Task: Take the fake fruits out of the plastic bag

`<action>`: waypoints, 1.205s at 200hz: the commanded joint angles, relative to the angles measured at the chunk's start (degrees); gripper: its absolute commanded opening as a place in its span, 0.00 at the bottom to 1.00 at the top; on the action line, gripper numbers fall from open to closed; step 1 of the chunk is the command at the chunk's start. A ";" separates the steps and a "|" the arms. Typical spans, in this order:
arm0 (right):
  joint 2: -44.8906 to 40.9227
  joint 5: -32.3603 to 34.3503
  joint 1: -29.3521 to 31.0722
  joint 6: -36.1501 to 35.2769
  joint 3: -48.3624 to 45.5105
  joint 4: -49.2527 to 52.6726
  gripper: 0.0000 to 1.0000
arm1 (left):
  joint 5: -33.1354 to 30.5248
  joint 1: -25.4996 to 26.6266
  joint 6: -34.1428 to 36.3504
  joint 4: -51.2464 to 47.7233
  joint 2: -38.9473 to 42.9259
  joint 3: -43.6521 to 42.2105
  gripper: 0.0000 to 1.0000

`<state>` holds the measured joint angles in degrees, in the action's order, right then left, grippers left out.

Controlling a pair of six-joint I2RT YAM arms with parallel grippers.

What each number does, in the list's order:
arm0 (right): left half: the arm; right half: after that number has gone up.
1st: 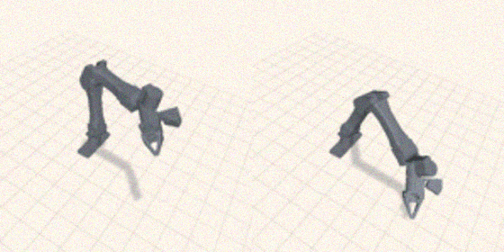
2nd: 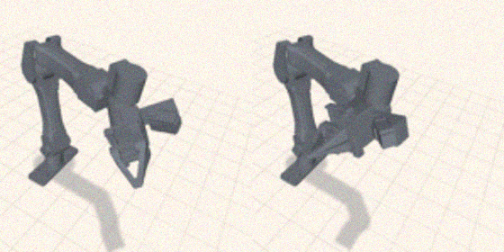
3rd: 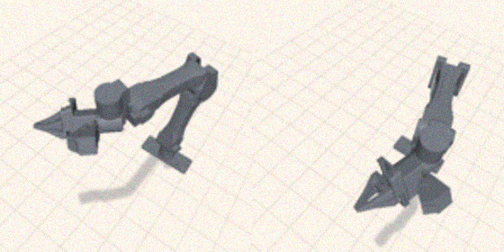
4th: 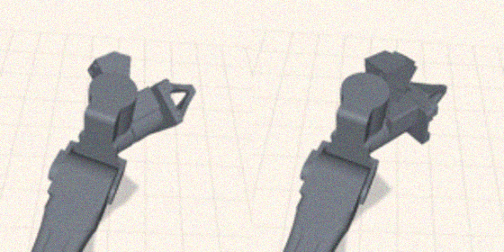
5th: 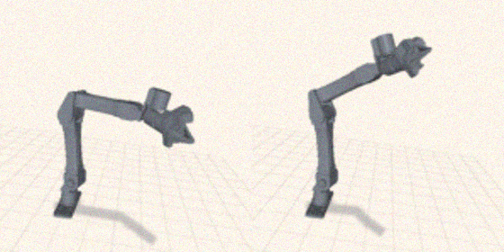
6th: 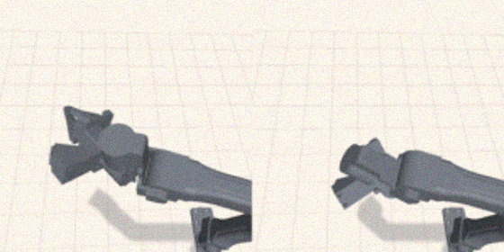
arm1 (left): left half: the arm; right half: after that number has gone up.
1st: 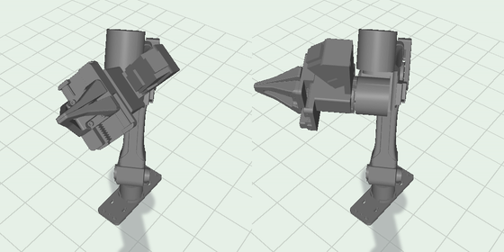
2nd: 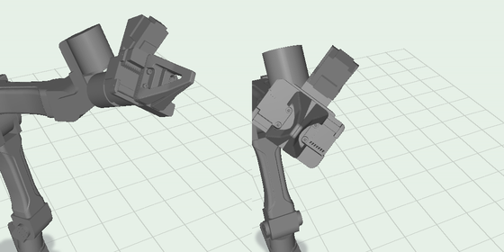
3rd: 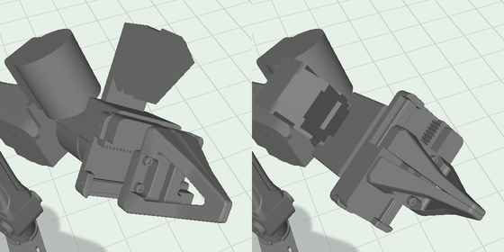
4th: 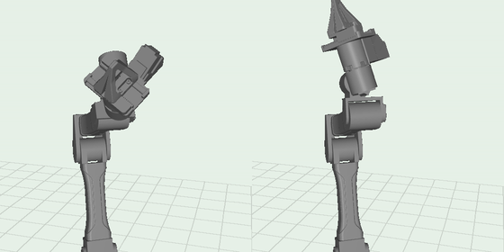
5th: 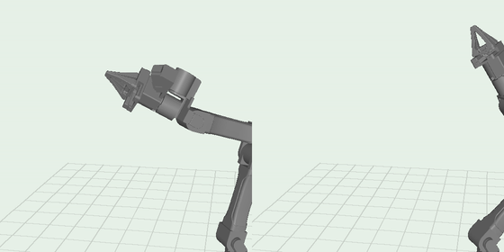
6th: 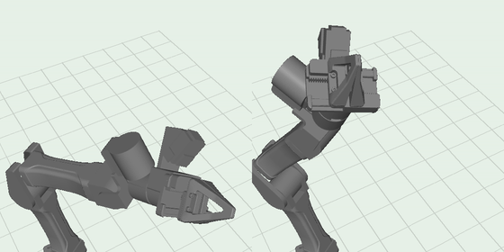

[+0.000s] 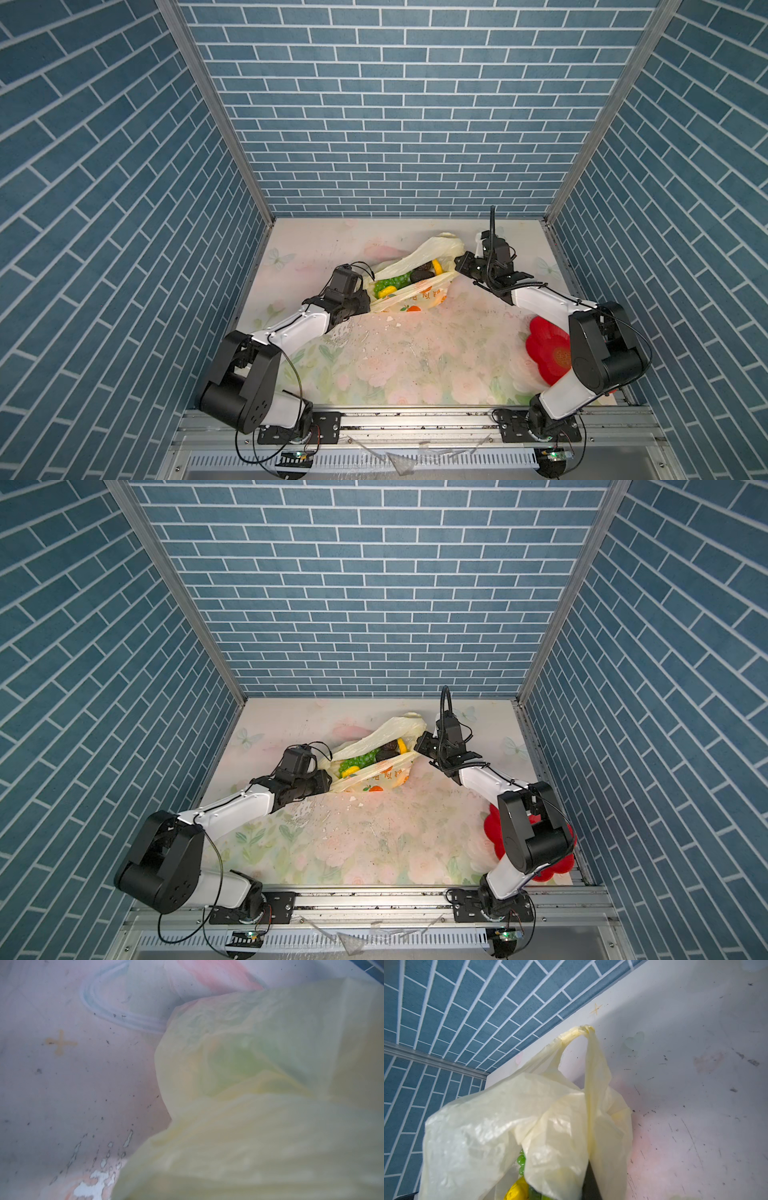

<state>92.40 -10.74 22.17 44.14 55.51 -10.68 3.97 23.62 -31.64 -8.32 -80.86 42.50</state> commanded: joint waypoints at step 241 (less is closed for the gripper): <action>-0.24 0.94 0.11 -16.19 1.56 10.13 0.00 | -9.58 -6.91 7.21 -23.31 -30.23 42.58 0.02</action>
<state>90.13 -9.67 23.83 31.92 56.64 -0.30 -20.43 25.08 -18.22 -33.58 -111.02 85.34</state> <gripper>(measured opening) 0.047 0.065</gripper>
